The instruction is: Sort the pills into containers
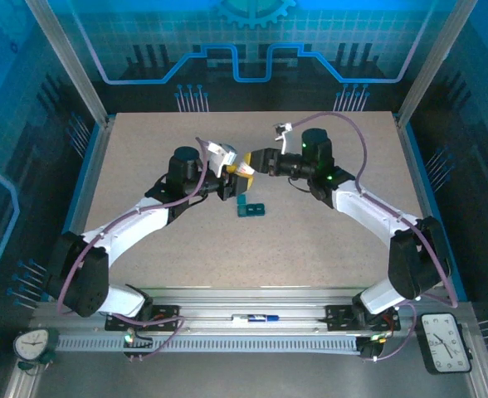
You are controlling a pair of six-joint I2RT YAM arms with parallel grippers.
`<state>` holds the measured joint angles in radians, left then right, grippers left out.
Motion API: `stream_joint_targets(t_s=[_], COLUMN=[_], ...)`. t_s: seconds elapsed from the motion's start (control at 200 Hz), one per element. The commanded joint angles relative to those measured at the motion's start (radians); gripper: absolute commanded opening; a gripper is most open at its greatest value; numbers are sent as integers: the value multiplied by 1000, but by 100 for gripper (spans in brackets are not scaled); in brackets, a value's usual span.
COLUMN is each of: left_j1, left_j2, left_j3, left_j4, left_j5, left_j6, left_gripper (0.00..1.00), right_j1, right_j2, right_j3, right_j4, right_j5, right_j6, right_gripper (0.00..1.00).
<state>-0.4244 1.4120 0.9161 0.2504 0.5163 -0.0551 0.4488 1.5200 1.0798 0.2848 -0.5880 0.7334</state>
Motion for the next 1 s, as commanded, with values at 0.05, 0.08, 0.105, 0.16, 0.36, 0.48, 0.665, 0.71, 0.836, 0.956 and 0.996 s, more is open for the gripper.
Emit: stream_joint_targets(t_s=[0.05,0.08,0.105,0.16,0.36,0.48,0.665,0.71,0.836,0.956,0.996], left_j1=[38,39,38,38,35,29,16,15,6,-6,-9], left_j2=[-18,-18,-18,-18,-18,-14,-3,2,11,21,23], left_j3=[29,27,27,26,29,36,50,55,63,73,76], left_j4=[81,80,76,68,20,0,-26,-31,-31,-36,-36], left_j5=[104,104,98,85,20,-9,-36,-39,-40,-44,-45], left_j6=[-92,-92,-87,-71,-9,25,60,64,67,70,70], left_gripper=[16,16,16,16,16,16,16,16,16,16,16], right_j1=[-38,-39,-39,-40,-39,-26,22,33,57,67,72], right_j2=[-42,-46,-51,-67,-84,-56,-17,-7,25,47,51], right_j3=[-49,-50,-48,-47,14,63,135,150,190,206,207], right_j4=[172,173,168,150,-52,-167,-251,-262,-301,-309,-308], right_j5=[-135,-132,-126,-97,78,167,224,229,241,241,239], right_j6=[-32,-24,-18,-11,62,138,145,143,132,136,138], right_gripper=[54,60,66,75,77,76,76,76,76,74,72])
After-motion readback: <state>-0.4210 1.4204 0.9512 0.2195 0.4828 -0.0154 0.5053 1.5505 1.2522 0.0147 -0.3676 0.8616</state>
